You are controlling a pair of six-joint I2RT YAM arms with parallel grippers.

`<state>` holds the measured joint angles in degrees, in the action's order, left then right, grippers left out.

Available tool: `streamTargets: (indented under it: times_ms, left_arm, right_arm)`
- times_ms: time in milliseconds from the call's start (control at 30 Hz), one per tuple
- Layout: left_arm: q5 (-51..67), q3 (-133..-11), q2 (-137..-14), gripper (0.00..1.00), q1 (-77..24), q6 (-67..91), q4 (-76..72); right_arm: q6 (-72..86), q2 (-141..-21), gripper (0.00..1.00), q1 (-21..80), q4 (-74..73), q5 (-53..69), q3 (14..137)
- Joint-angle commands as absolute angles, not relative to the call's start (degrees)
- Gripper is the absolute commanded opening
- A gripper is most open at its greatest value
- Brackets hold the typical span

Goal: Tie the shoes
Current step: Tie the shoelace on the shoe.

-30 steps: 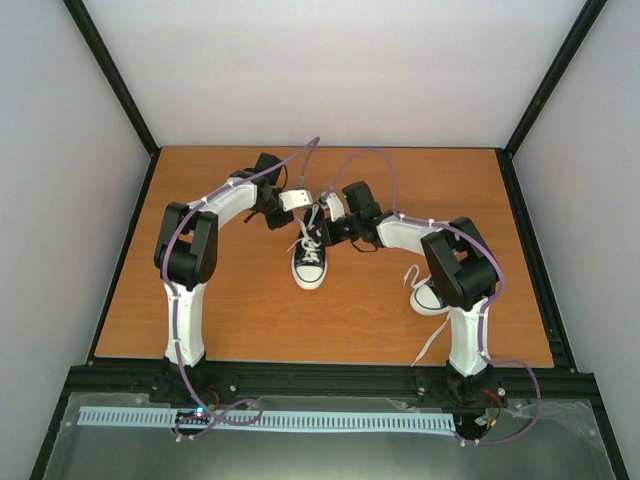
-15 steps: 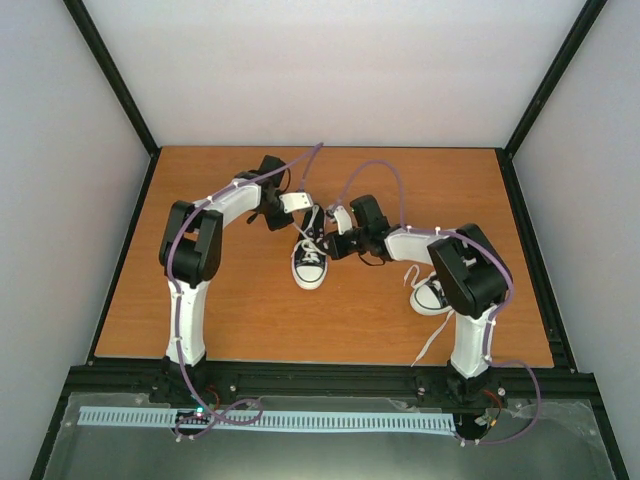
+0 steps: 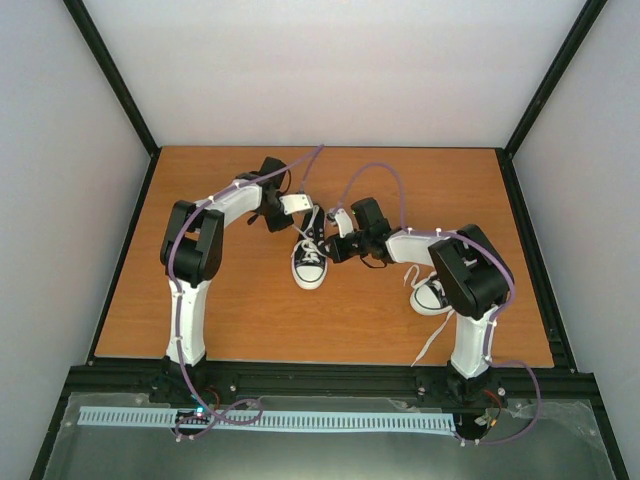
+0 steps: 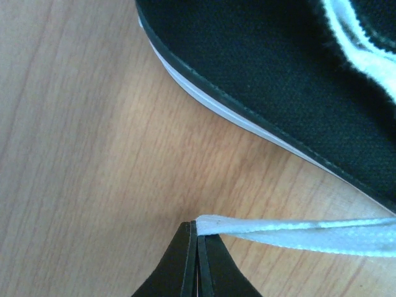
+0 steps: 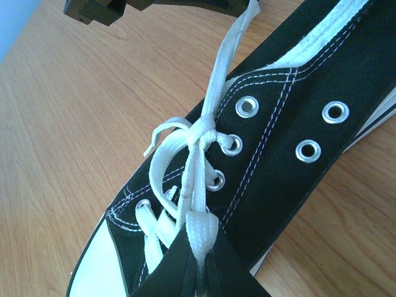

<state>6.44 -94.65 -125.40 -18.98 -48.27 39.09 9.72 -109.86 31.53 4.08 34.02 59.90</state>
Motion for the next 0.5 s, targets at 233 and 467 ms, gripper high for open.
streamTargets:
  times_ms: [233, 467]
  left_arm:
    - [13.2, -84.1, -117.1, 0.01, -17.5, -43.5, 43.1]
    - [9.4, -79.9, -115.9, 0.01, -17.5, -42.9, 42.0]
  right_arm:
    - [10.0, -111.1, 0.03, 27.2, -0.5, 33.2, 65.7]
    - [10.5, -113.1, 0.03, 26.0, 0.0, 33.7, 66.0]
